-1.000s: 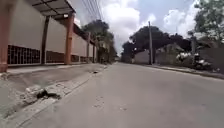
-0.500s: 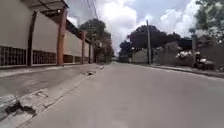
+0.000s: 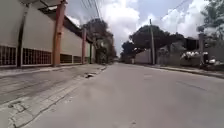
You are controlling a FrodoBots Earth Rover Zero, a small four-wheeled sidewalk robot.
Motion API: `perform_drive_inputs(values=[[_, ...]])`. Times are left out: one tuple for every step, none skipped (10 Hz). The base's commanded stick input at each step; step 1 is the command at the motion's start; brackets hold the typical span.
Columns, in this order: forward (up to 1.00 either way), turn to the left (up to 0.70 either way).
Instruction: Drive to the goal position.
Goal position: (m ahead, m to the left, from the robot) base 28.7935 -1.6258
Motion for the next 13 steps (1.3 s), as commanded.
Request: perform_drive_inputs(values=[[1.0,-0.06],[1.0,-0.13],[1.0,-0.19],[1.0,-0.12],[1.0,0.0],[1.0,0.0],[1.0,0.0],[1.0,0.0],[1.0,0.0],[1.0,-0.04],[1.0,-0.21],[1.0,-0.14],[1.0,-0.06]])
